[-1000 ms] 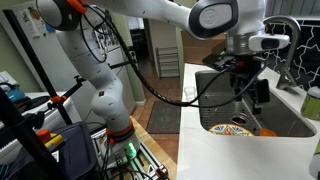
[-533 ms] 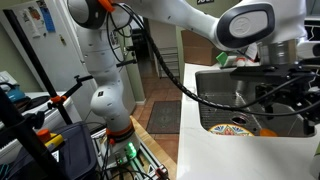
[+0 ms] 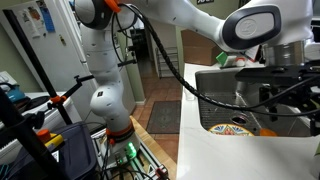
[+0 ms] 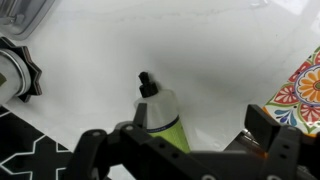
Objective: Put the bigger green bottle in an upright position
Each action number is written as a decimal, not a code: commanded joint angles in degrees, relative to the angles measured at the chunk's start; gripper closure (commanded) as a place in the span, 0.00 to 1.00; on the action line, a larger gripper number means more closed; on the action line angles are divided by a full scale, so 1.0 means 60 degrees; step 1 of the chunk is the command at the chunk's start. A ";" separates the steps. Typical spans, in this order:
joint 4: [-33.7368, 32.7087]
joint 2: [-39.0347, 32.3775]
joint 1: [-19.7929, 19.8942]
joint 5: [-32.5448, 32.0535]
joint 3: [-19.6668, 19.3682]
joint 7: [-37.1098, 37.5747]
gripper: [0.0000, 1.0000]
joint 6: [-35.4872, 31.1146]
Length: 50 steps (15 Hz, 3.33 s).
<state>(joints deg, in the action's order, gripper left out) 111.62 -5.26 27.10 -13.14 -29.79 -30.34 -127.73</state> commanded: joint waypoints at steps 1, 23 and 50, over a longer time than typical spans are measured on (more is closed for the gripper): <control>-0.0526 -0.0598 0.0334 0.0660 0.0184 -0.0241 0.00 0.0025; -0.3718 -0.4289 0.2653 0.1752 0.1978 -0.2523 0.00 -0.0173; -0.7624 -0.5587 0.4174 0.3910 0.2911 -0.1923 0.37 0.7662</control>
<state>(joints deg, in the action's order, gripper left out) 65.88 -38.78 52.14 10.32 -12.32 -41.88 -81.76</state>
